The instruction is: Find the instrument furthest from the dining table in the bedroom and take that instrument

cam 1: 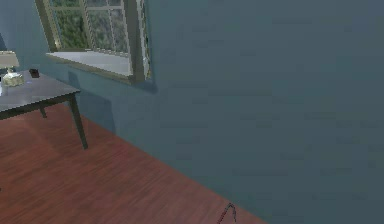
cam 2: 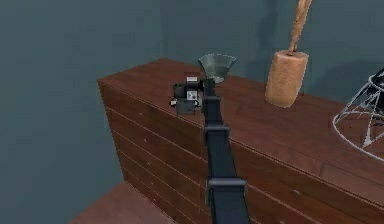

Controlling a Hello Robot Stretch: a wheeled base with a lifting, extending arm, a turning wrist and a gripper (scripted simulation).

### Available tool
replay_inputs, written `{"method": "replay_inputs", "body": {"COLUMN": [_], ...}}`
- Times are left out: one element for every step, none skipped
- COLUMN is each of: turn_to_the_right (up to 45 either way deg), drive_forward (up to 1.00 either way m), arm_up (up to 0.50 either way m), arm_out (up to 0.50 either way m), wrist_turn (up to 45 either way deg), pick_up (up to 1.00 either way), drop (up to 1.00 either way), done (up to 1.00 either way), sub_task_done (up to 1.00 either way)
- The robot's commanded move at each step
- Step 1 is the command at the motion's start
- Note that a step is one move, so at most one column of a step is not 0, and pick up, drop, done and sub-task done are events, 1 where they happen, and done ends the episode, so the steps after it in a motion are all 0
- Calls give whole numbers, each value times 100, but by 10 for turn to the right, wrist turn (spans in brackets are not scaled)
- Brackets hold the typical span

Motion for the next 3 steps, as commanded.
{"method": "replay_inputs", "body": {"turn_to_the_right": [0,0,0], "drive_forward": [0,0,0], "arm_up": [0,10,0], "arm_out": [0,0,0], "wrist_turn": [0,0,0], "pick_up": [100,0,0], "drop": [0,0,0], "done": [0,0,100], "sub_task_done": [0,0,0]}}
